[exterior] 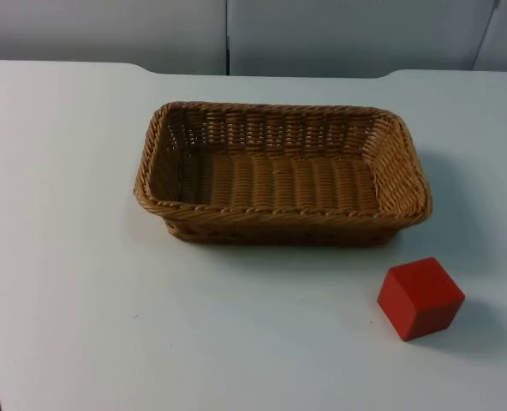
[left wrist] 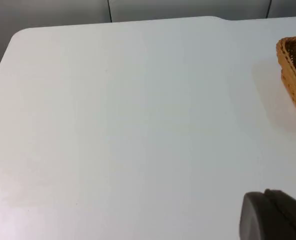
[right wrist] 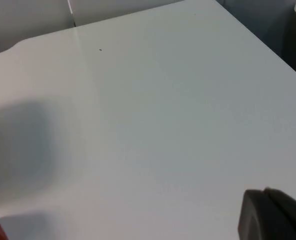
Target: Pick up the basket with the left hand and place the cube into the basket with the right hand.
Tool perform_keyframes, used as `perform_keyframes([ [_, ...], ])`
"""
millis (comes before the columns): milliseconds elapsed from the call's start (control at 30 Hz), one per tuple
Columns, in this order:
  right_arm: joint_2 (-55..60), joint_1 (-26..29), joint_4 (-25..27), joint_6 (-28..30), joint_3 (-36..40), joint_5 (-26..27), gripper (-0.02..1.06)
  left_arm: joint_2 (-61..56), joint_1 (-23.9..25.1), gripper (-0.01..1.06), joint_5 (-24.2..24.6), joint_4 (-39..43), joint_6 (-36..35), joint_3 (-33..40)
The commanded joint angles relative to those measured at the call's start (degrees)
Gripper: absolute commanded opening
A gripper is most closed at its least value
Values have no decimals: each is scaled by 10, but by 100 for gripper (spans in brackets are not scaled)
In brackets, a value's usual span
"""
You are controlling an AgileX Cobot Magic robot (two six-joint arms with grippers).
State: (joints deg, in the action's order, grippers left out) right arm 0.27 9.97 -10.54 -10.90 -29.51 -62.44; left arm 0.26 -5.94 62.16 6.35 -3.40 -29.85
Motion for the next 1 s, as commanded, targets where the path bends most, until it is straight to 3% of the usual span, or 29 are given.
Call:
perform_keyframes([
  [0,-3,3,1,4,3,3,0,-3,-6,0,-5,-6,-1,5],
  [67,-3,3,1,4,3,3,0,-3,-5,0,-8,-17,-1,2],
  [133,-3,3,1,4,3,3,0,5,-5,0,-26,-78,0,-19],
  [233,-3,3,1,4,3,3,0,88,-5,0,-38,-192,44,-75],
  [267,-3,3,1,4,3,3,0,88,-5,0,-38,-192,44,-75],
  [333,-3,3,1,4,3,3,0,201,-5,0,-16,-263,71,-134],
  [600,-3,3,1,4,3,3,0,481,-5,0,-4,-310,128,-226],
  [867,-3,3,1,4,3,3,0,769,-5,0,-60,-538,349,-234],
  [967,-3,3,1,4,3,3,0,820,-5,0,-89,-565,379,-234],
])
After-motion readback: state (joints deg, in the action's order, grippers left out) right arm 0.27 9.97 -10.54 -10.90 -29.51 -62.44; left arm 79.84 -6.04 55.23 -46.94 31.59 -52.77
